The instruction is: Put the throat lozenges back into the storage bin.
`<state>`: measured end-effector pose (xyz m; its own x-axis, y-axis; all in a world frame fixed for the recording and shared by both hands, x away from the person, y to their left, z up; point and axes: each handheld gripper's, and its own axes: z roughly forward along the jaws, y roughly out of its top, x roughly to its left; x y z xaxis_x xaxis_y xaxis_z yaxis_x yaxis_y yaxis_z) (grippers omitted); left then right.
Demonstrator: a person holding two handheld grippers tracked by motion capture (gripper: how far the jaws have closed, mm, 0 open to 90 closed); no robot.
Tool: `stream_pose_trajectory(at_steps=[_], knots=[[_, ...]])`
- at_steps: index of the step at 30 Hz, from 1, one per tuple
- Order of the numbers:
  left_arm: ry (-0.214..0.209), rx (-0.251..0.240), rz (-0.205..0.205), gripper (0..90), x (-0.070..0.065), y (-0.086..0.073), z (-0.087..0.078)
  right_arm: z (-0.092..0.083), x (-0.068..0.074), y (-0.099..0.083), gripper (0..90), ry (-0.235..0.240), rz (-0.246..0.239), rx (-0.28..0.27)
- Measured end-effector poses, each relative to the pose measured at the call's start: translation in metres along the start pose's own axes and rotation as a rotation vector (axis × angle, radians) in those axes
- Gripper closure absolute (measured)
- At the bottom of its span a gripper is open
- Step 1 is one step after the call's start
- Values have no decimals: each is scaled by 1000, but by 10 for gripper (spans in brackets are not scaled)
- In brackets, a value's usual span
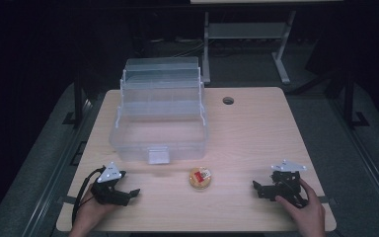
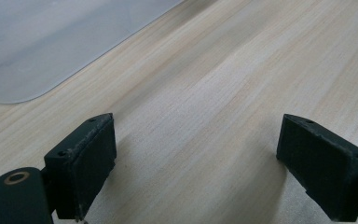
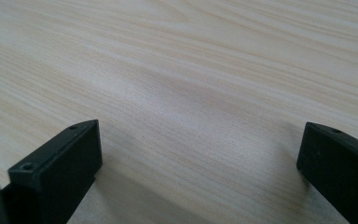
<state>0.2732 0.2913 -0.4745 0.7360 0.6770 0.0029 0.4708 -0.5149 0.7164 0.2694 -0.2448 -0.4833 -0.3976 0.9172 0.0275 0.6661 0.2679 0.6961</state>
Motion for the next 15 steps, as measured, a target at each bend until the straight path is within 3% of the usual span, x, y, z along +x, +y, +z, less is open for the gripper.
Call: stream_pose_trajectory(at_steps=[6, 15], knots=[[4, 1, -7, 112, -1, 0, 0, 0, 0, 0, 0, 0, 0, 0], [-21, 43, -32, 130, -2, 6, -4, 0, 0, 0, 0, 0, 1, 0]])
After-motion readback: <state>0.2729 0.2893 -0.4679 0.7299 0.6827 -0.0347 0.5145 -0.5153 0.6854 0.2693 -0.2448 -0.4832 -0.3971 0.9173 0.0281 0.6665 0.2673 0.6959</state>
